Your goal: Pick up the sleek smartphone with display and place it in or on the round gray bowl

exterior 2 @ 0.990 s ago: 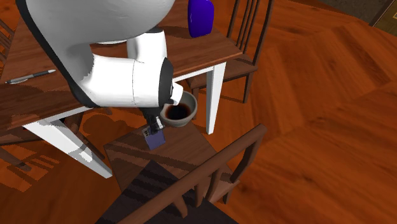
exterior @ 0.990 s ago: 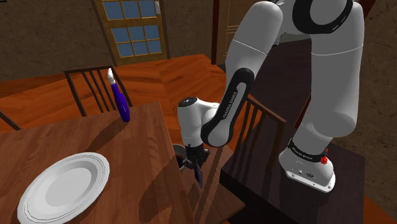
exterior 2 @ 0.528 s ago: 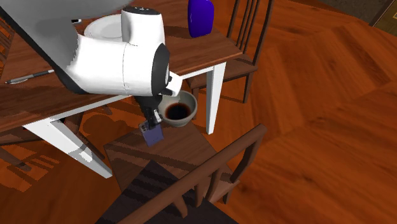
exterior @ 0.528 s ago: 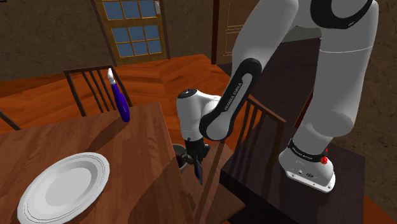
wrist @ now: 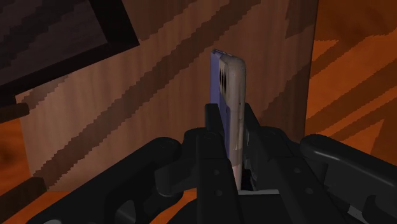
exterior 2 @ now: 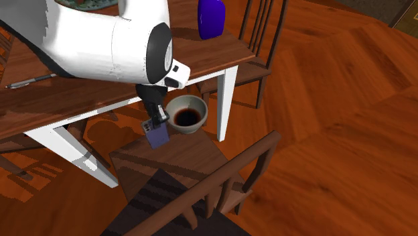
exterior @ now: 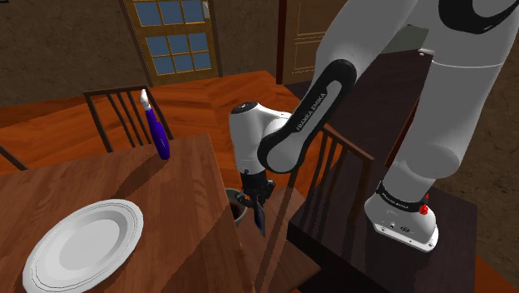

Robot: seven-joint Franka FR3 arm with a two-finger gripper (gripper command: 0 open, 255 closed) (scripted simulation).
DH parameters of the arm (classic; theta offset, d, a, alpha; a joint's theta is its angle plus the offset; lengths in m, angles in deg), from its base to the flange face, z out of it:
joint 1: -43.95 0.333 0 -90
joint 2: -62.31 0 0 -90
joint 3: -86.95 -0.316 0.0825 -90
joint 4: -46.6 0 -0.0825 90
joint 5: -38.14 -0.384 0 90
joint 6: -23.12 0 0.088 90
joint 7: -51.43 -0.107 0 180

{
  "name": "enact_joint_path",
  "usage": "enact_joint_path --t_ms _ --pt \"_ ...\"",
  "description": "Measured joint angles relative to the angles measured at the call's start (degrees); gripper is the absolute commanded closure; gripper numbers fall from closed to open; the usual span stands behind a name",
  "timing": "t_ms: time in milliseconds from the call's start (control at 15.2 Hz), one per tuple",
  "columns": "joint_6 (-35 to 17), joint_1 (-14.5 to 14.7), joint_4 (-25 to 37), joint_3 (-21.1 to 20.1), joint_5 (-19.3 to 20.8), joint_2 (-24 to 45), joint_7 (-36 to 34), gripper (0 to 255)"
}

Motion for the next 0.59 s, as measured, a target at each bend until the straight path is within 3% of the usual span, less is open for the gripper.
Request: enact_joint_path --t_ms 594 --pt "7.9 -1.0 1.3 -1.1 -5.5 -7.6 3.3 255"
